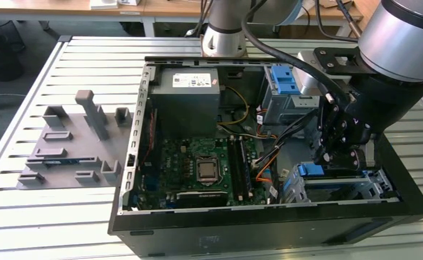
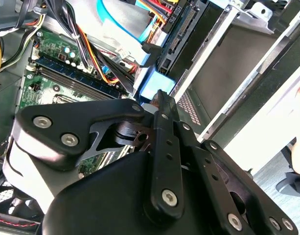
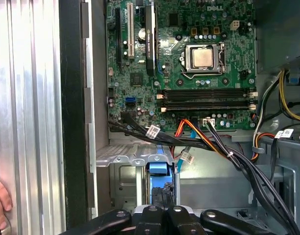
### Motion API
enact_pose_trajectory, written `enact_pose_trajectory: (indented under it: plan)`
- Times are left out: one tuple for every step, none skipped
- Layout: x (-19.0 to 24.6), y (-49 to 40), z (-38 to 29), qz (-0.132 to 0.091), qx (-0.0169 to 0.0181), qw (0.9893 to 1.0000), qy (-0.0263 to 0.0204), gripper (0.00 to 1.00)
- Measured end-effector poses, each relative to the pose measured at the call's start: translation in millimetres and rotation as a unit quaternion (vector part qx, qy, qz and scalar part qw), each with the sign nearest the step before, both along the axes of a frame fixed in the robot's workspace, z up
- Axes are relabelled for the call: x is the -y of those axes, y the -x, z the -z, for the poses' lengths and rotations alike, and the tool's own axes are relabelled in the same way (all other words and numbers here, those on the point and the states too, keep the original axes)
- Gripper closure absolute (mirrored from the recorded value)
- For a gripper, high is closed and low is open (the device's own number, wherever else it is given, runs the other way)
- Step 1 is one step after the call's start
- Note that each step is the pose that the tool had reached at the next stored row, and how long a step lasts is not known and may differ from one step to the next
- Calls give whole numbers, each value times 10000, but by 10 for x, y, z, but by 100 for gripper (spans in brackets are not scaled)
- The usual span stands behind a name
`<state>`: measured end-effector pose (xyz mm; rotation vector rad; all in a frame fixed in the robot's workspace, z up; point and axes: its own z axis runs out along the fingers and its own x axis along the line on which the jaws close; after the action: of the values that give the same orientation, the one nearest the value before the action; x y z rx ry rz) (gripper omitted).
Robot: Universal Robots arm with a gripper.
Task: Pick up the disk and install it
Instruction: 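Insert the first disk wire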
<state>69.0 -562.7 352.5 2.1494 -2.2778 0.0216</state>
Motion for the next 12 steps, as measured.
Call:
enact_pose_trajectory:
  plan:
    - [0,0,0,0,0,10000,0,89]
    - [0,0,0,0,0,10000,1,89]
    - [0,0,0,0,0,10000,1,89]
    - [0,-1,0,0,0,10000,1,89]
    - [-1,-10,0,0,0,10000,1,89]
    - [0,-23,-1,0,0,10000,2,89]
    - [0,-41,0,0,0,10000,1,89]
    - [0,-60,0,0,0,10000,1,89]
    - [0,-78,0,0,0,10000,1,89]
    - [0,-94,0,0,0,10000,1,89]
    - [0,-109,0,0,0,10000,1,89]
    - [0,-122,1,0,0,10000,0,89]
